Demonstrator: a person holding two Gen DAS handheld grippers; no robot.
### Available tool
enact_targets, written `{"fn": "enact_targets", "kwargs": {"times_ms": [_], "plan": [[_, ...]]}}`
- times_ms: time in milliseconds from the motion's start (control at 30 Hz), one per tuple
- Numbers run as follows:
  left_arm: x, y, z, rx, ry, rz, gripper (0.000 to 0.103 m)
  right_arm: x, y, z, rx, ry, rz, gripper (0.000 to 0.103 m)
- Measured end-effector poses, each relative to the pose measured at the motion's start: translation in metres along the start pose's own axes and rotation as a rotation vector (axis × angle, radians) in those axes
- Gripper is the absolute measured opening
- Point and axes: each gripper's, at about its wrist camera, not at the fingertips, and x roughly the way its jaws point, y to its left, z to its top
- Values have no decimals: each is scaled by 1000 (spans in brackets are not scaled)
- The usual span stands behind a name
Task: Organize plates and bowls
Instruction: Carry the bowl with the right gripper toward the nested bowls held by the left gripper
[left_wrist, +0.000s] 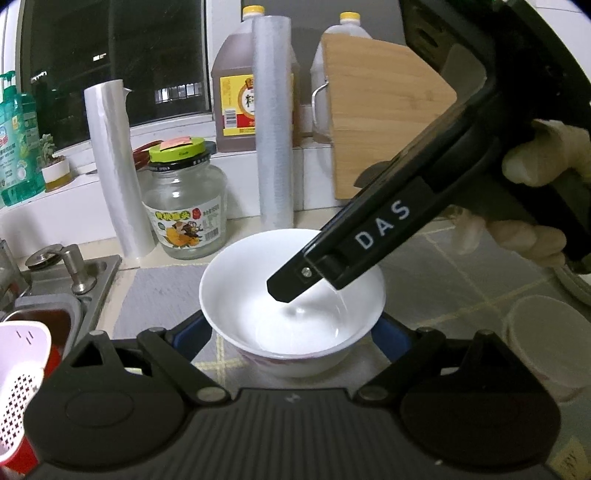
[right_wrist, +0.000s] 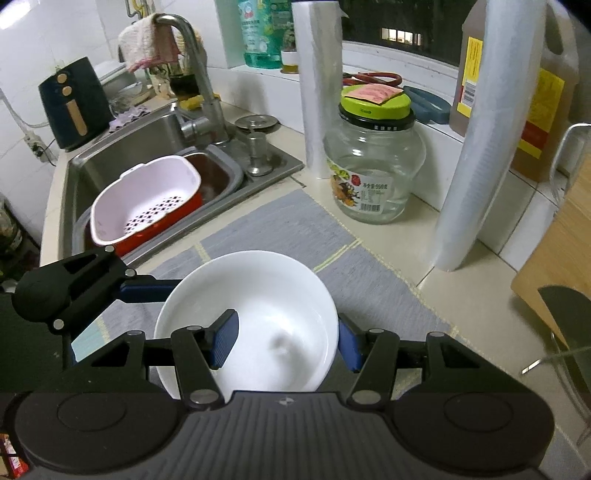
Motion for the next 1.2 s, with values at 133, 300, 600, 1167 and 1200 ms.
{"fn": "enact_targets", "kwargs": {"times_ms": [133, 300, 600, 1167, 1200], "plan": [[-16, -9, -4, 9, -1, -13, 92, -13, 10, -12, -9, -6, -4, 62], [-33, -24, -8, 21, 4, -27, 92, -31, 19, -30, -12, -10, -3, 62], [-59, -60, -15, 31, 9, -14, 93, -67, 28, -64, -28, -38, 16, 62], [-90, -110, -15, 82, -12, -51, 93, -125, 30, -110, -16, -82, -3, 62], [-91, -111, -15, 83, -14, -56, 93, -127, 30, -112, -17, -83, -9, 62]]}}
